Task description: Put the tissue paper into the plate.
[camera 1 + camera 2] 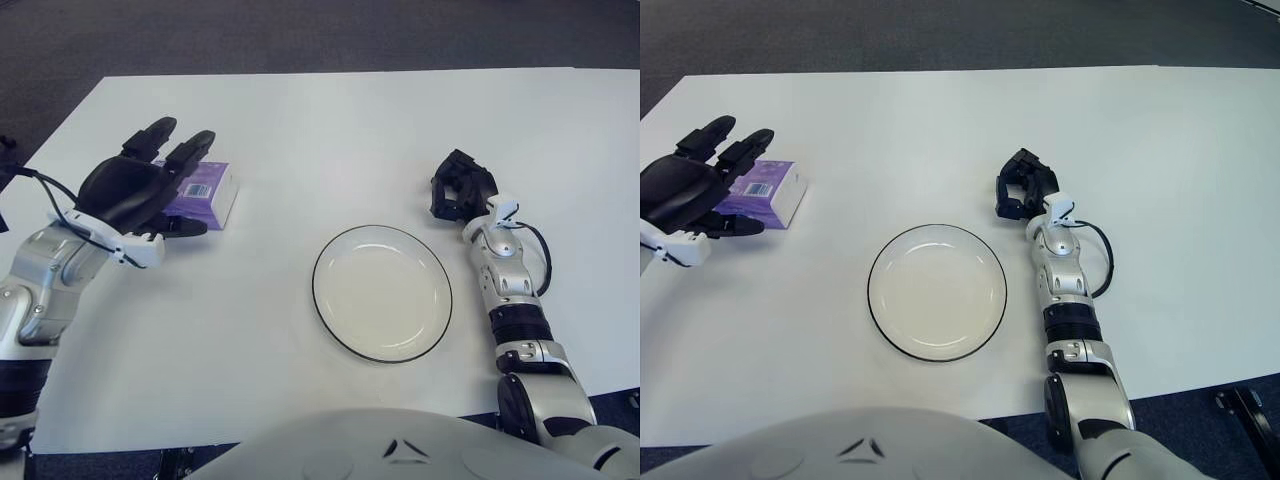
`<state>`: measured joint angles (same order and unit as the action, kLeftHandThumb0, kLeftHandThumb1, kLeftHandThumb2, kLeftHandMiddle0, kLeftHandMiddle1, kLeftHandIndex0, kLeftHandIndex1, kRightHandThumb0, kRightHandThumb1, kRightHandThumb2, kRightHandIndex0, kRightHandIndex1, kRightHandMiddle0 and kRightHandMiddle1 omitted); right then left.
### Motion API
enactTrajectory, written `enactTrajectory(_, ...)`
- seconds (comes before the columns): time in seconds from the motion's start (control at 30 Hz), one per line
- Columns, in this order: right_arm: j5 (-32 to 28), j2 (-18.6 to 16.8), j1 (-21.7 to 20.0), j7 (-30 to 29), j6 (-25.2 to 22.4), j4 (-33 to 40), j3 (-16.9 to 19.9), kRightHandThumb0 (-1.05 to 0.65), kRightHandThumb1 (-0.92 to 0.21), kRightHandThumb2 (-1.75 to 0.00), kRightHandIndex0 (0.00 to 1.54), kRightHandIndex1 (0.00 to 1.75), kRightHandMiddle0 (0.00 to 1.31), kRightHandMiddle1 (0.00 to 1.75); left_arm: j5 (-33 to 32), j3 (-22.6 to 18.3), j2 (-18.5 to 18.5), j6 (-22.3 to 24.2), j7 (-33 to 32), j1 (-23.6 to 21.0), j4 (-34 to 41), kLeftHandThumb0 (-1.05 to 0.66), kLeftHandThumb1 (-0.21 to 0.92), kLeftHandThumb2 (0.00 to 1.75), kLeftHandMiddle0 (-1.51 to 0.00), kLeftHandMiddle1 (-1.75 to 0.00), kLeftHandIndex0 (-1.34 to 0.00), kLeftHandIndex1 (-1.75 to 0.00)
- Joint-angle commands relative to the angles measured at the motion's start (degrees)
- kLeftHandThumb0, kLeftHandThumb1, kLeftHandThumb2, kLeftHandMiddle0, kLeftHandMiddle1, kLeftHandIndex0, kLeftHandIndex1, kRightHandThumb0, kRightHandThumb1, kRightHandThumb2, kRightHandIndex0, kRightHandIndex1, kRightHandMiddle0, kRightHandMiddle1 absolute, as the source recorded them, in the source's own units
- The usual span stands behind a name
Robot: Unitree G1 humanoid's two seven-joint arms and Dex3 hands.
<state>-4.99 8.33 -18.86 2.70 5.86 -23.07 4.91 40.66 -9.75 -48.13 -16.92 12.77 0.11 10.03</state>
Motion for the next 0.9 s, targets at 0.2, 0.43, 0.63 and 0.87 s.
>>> enactTrajectory(0.2,0.37,-2.38,7.60,0.59,-2.33,-4.09,-1.03,-0.48,-0.31,-1.32,1.25,1.75,0.62,1.75,-0.75,2.77,-1.64,-0.01,2.71,-3.29,-2.01,-1.05,0.92,0.35,0.00,0.00,0.00,0.00)
enactTrajectory(0.43,0.19,-2.28,7.66,1.26,-2.32,-3.91,-1.06,-0.48,-0.31,-1.33,1.27,1.75,0.62,1.75,0.01,4.75,-2.06,0.27,4.30,-4.93,-2.86,-1.05,0.92,0.28,0.00,0.00,0.00,0.00)
enactTrajectory(0.63,0.61,-2.23,7.73,0.98,-2.93,-3.54,-1.14,-0.48,-0.31,-1.33,1.27,1.75,0.62,1.75,-0.21,5.93,-2.30,-0.03,4.63,-6.05,-4.13,-1.05,0.92,0.24,0.00,0.00,0.00,0.00)
enactTrajectory(0.87,0.61,-2.31,7.90,0.89,-3.04,-3.17,-1.13,-0.48,-0.31,-1.33,1.26,1.75,0.62,1.75,-0.53,7.50,-2.42,-0.25,5.04,-7.91,-6.13,-1.05,0.91,0.21,0.00,0.00,0.00,0.00)
